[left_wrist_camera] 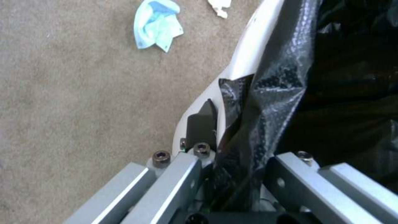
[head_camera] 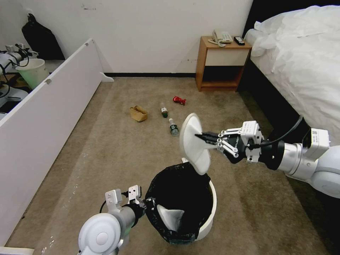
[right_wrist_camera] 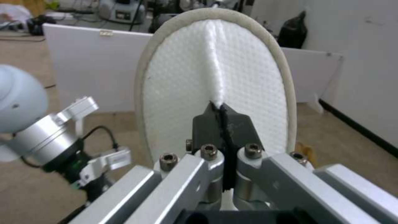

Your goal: Pick up the trash bin, then pick up the garbage from the floor and place it into the trash bin.

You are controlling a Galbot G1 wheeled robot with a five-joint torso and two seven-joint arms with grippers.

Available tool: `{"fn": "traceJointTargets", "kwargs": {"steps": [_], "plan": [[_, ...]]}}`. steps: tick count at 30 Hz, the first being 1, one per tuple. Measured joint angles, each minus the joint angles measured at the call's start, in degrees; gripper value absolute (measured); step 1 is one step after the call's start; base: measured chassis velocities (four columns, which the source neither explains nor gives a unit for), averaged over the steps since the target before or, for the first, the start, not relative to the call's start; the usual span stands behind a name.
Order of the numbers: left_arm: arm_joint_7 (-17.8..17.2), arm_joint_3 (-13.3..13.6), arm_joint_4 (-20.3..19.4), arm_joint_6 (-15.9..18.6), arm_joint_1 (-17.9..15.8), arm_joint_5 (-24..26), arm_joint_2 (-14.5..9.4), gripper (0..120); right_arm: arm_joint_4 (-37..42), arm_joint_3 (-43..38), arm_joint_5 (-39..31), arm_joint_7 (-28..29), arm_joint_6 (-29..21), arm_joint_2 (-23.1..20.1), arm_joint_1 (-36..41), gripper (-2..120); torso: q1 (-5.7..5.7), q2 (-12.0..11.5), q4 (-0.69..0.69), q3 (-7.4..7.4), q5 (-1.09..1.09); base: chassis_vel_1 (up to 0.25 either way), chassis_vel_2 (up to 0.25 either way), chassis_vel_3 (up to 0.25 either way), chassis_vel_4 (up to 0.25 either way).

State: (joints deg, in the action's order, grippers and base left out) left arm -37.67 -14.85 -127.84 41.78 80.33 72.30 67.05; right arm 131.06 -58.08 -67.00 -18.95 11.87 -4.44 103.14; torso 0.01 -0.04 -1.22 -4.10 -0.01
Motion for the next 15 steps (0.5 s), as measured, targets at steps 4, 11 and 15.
{"fn": "traceJointTargets", "kwargs": {"steps": [4,11,15], "plan": [[-0.17,0.58,-0.07,0.05,-0.87,0.91,-0.63,2,0.23,0.07,0.03,-1.43,-0.24,-0.69,0.19,0,0.0,0.0,0.0,0.0,0.0,0.0,0.0,0.0,0.0],[-0.17,2.92,0.28,0.32,-1.93,1.11,-0.96,2,0.81,0.19,0.02,-2.91,-0.55,-1.39,0.81,0,0.0,0.0,0.0,0.0,0.0,0.0,0.0,0.0,0.0],[-0.3,4.03,0.42,0.36,-2.99,1.48,-0.54,2,1.0,0.2,0.02,-3.32,-0.59,-1.84,1.06,0,0.0,0.0,0.0,0.0,0.0,0.0,0.0,0.0,0.0]]}}
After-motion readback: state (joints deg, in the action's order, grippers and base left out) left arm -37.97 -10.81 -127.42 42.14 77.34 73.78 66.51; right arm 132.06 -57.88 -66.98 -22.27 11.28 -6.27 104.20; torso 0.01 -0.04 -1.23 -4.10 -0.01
